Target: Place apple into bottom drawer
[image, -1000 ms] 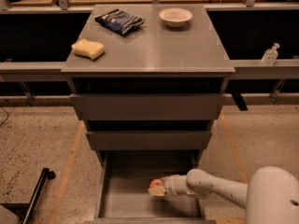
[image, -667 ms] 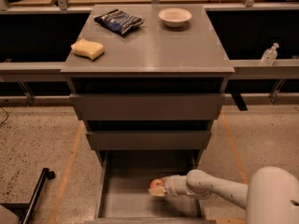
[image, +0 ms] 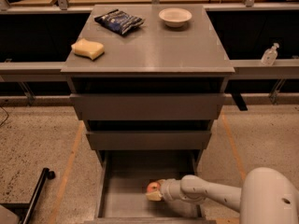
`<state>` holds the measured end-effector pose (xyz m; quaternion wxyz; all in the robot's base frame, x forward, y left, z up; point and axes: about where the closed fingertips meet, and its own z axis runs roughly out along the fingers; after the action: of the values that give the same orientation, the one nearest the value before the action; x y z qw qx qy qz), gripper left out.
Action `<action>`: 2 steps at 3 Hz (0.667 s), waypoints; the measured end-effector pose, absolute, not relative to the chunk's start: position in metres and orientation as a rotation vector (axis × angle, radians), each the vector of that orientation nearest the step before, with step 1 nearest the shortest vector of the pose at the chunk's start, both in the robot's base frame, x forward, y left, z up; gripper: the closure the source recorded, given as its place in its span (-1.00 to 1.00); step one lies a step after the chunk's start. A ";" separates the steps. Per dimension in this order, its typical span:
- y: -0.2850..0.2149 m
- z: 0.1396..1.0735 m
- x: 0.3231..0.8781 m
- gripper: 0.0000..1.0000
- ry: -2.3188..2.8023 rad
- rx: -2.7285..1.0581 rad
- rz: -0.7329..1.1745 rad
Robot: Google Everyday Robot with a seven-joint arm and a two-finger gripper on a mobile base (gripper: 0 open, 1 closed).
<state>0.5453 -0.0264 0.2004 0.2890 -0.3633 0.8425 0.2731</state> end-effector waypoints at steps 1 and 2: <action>-0.023 0.174 0.547 1.00 2.238 -0.972 0.737; -0.023 0.152 0.551 0.66 2.237 -0.953 0.750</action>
Offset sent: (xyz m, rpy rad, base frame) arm 0.0140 -0.0006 -0.0773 0.0371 0.0004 -0.0264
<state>0.5509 -0.0227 0.1517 0.2942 -0.3578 0.8403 0.2816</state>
